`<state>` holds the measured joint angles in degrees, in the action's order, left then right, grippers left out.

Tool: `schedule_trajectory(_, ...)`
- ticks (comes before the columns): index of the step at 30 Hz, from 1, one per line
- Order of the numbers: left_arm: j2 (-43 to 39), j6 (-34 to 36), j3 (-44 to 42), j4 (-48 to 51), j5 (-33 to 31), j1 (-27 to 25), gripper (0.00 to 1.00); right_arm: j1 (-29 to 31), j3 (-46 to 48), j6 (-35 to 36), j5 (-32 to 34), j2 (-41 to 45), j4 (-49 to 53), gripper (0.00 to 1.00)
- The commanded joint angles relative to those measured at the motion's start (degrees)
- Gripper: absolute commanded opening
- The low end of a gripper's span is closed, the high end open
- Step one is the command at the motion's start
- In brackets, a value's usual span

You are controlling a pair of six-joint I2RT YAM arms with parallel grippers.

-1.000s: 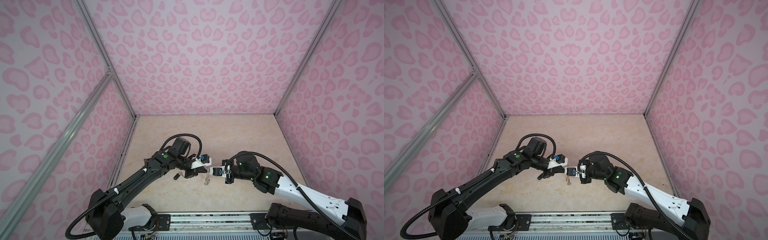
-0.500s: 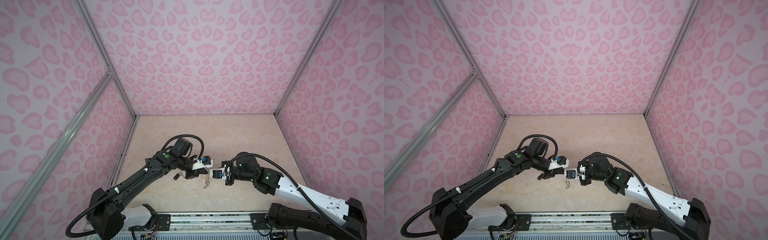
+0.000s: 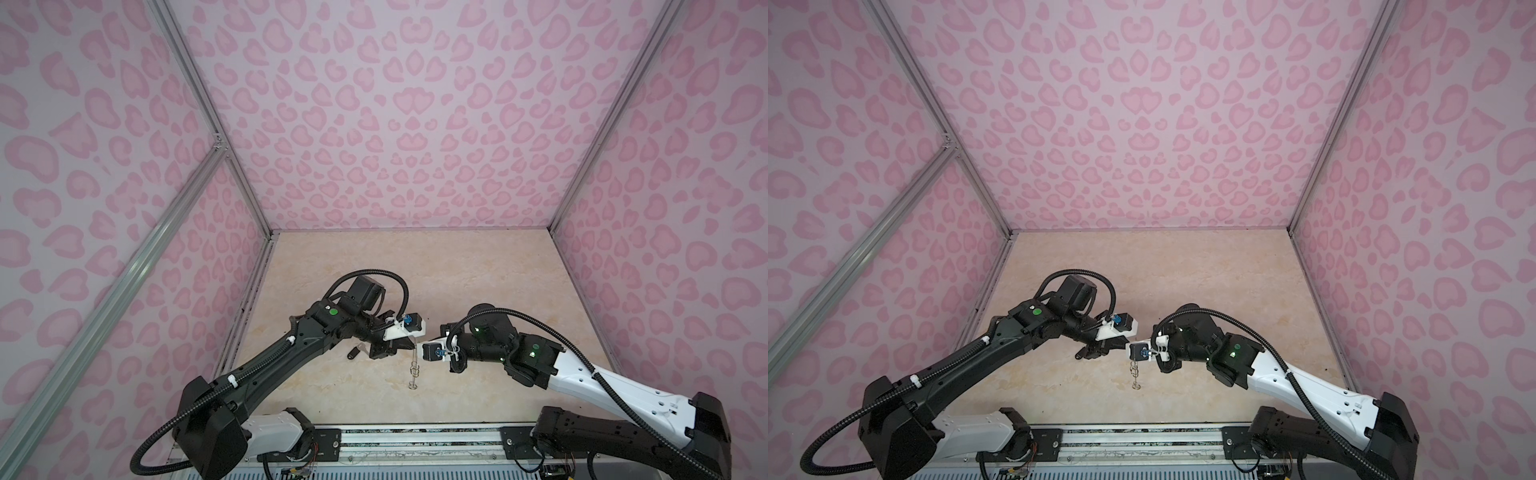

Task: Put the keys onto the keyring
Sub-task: 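Push the key's ring against the plate's split ring with the right gripper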

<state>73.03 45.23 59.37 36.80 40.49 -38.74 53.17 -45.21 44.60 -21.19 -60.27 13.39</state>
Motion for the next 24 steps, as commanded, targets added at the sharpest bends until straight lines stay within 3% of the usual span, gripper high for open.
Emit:
schedule_trajectory(1, -1.0, 0.0, 0.8, -2.4, 0.3, 0.0, 0.04, 0.1, 0.1, 0.6, -1.8, -0.1, 1.6, 0.0)
schedule_trajectory(18, -2.2, -3.2, -0.5, -4.1, -2.4, 0.1, 0.04, 0.3, 2.1, -0.3, 1.1, 3.2, 0.2, 0.0)
schedule_trajectory(24, -2.1, -2.4, -0.6, -3.3, -0.5, 0.0, 0.04, 0.3, 2.3, -1.0, 2.6, 3.8, -2.6, 0.0)
